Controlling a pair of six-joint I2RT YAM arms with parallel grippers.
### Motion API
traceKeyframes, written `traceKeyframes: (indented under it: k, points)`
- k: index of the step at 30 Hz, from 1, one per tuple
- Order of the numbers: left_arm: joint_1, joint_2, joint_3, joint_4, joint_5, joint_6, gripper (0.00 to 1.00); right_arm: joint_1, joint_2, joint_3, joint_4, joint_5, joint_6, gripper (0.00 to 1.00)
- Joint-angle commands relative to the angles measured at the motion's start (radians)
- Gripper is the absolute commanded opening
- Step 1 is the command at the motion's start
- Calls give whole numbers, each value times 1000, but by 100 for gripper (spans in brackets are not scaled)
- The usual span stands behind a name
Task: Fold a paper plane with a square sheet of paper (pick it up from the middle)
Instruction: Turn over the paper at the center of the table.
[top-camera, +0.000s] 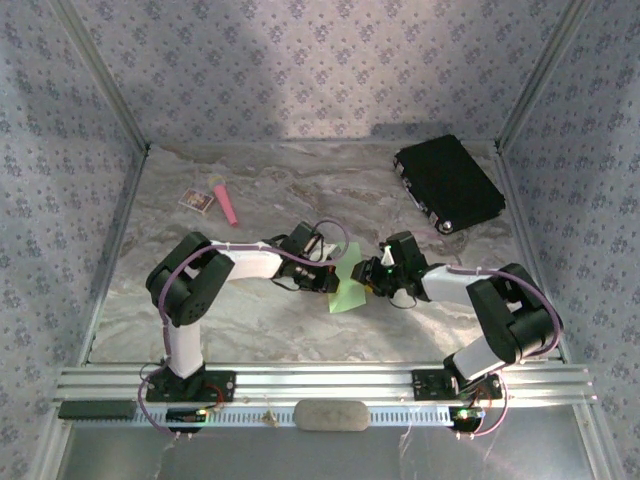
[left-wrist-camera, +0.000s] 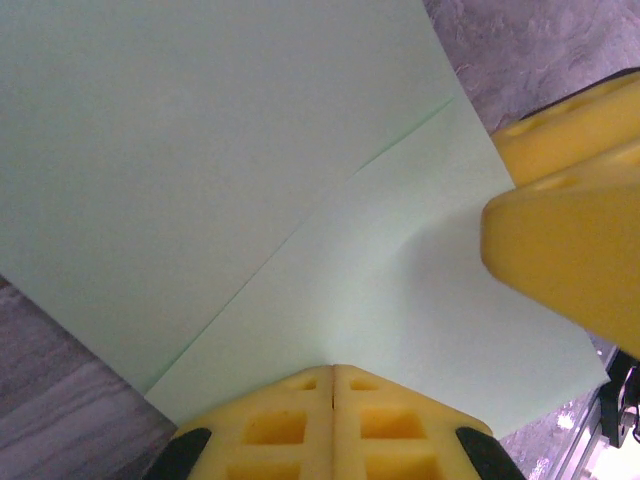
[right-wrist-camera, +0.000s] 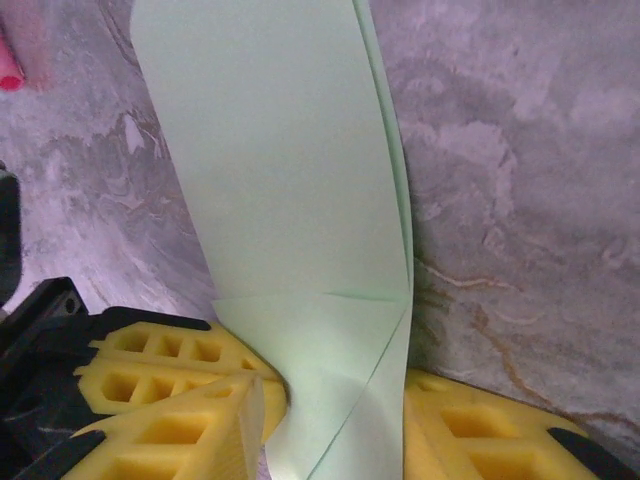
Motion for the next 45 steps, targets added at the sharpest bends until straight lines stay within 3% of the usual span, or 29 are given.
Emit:
traceKeyframes:
  k: [1,5,26,32,37,45]
  points:
    - [1,-9,5,-23,-11,3,4,-13,9,-12,28,-22,-27,35]
    - [2,-7,7,-21,-10,-1,4,-24,33,-22,69,-44,-21,29]
    - [5,-25,-10,12,-2,-23,9,-48,62,-31,102,-66,-43,14]
    - [6,-76,-24,39,0,-34,18,-48,39,-29,86,-63,-52,7]
    - [2,-196,-93,98,-87,-34,29,-43,-42,-10,-13,-21,-85,5]
    - [1,-451,-237,120,-345,-22,36,18,-217,123,-377,155,-227,5]
